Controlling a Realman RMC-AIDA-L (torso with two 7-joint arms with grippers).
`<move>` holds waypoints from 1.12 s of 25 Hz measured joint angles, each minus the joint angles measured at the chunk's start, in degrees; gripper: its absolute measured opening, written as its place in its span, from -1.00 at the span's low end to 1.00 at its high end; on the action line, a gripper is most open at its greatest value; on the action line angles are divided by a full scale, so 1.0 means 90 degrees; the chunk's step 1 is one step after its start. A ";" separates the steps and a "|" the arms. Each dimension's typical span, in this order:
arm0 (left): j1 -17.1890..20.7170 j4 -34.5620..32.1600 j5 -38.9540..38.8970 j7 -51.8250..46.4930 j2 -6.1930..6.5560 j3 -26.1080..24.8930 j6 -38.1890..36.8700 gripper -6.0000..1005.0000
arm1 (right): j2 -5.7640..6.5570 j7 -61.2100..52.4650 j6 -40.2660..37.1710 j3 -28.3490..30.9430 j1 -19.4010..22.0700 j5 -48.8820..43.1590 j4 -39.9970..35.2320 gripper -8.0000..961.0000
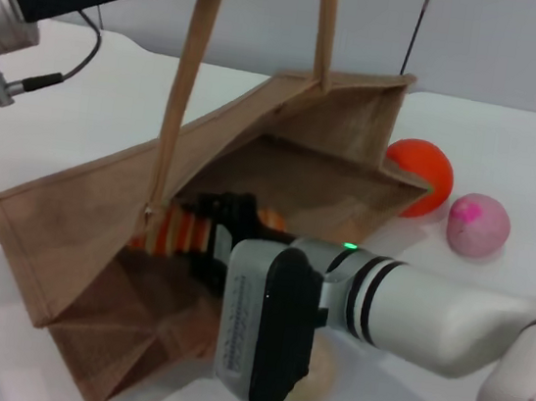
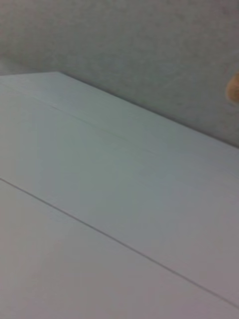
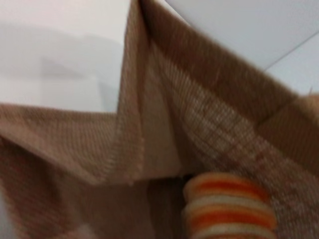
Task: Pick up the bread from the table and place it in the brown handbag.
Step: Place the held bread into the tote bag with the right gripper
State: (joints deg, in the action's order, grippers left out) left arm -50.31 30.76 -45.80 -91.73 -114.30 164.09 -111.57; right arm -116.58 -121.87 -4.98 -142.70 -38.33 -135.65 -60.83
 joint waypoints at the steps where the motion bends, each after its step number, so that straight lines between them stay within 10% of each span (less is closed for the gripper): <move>1: -0.0011 -0.0045 0.0000 -0.0018 0.0006 0.0000 -0.0003 -0.59 | -0.0012 -0.0007 0.0194 -0.0056 -0.0079 0.0088 0.0192 -0.08; 17: 0.0317 -0.0912 -0.0352 -0.0043 0.0420 -0.0010 -0.0066 -0.57 | -0.0013 -0.0080 0.2010 -0.0811 -0.0288 0.0855 0.1159 -0.04; 28: 0.0863 -0.0874 -0.0977 0.0022 0.0499 -0.0021 0.0009 -0.56 | 0.0089 0.0111 0.2413 -0.0701 0.0377 0.0719 0.0431 0.77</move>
State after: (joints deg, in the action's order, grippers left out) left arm -42.54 22.90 -54.59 -91.53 -109.81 163.90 -111.49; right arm -115.78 -120.88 16.73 -149.01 -34.93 -129.18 -56.96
